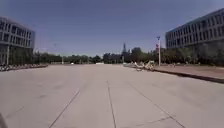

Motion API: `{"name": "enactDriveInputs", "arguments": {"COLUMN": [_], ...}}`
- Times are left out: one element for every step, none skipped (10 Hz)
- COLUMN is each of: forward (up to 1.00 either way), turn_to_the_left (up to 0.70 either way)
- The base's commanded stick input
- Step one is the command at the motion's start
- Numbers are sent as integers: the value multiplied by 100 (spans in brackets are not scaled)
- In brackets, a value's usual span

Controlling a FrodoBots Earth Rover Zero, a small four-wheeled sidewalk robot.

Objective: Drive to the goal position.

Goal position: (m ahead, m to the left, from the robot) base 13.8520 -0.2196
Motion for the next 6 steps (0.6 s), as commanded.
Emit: {"name": "enactDriveInputs", "arguments": {"forward": [100,100,100,100,100,100], "turn_to_the_left": [0,0,0,0,0,0]}}
